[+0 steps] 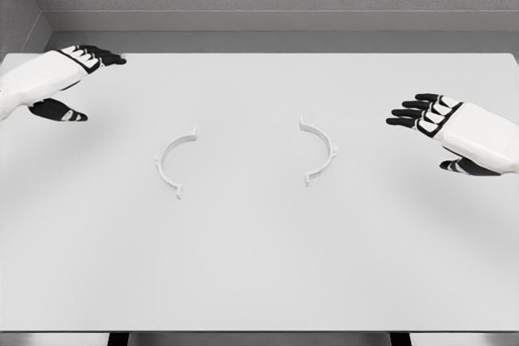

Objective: Assemble PVC drainage pipe clamps

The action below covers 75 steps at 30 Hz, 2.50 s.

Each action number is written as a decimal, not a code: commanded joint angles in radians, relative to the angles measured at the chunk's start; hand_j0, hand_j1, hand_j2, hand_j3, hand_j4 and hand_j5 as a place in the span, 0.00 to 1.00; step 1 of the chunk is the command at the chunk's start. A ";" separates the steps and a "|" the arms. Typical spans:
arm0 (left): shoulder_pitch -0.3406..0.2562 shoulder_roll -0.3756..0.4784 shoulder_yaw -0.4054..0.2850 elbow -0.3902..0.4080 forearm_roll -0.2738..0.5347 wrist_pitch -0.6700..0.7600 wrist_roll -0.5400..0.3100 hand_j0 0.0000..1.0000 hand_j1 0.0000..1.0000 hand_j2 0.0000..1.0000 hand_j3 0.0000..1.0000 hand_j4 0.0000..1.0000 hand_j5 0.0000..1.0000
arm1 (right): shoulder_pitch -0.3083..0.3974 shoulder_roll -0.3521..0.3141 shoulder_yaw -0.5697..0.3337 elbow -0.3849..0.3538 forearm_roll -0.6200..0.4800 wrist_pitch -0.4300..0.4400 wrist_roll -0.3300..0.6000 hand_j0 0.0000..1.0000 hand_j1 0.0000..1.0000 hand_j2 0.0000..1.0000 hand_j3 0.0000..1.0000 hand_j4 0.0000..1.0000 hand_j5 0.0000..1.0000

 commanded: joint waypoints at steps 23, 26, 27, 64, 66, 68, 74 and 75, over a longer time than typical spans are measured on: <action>0.023 -0.056 -0.053 0.003 -0.121 0.001 -0.004 1.00 1.00 1.00 1.00 1.00 1.00 | -0.551 0.350 0.403 0.379 0.035 0.001 0.320 0.96 0.96 0.96 0.96 0.96 0.96; 0.028 -0.056 -0.053 -0.001 -0.128 0.001 -0.004 1.00 1.00 1.00 1.00 1.00 1.00 | -0.545 0.387 0.354 0.450 0.006 0.001 0.317 0.97 0.97 0.97 0.97 0.97 0.97; 0.031 -0.057 -0.054 -0.001 -0.131 0.001 -0.004 1.00 1.00 1.00 1.00 1.00 1.00 | -0.537 0.403 0.334 0.482 -0.010 0.001 0.317 0.97 0.97 0.97 0.97 0.97 0.97; 0.021 -0.192 -0.096 0.035 -0.145 0.001 -0.064 1.00 1.00 1.00 1.00 1.00 1.00 | -0.502 0.543 0.276 0.657 0.006 0.001 0.283 0.98 0.98 0.98 0.98 0.98 0.98; 0.020 -0.200 -0.096 0.035 -0.145 0.001 -0.064 1.00 1.00 1.00 1.00 1.00 1.00 | -0.503 0.548 0.279 0.668 0.007 0.001 0.285 0.98 0.98 0.98 0.98 0.98 0.98; 0.017 -0.207 -0.096 0.035 -0.145 0.001 -0.064 1.00 1.00 1.00 1.00 1.00 1.00 | -0.505 0.551 0.288 0.678 0.007 0.001 0.285 0.98 0.98 0.98 0.98 0.98 0.98; 0.017 -0.227 -0.096 0.035 -0.159 0.001 -0.065 1.00 1.00 1.00 1.00 1.00 1.00 | -0.509 0.563 0.294 0.678 0.007 0.001 0.283 0.98 0.98 0.98 0.98 0.98 0.98; 0.017 -0.229 -0.096 0.035 -0.159 0.001 -0.065 1.00 1.00 1.00 1.00 1.00 1.00 | -0.511 0.566 0.293 0.678 0.006 0.001 0.285 0.98 0.98 0.98 0.98 0.98 0.98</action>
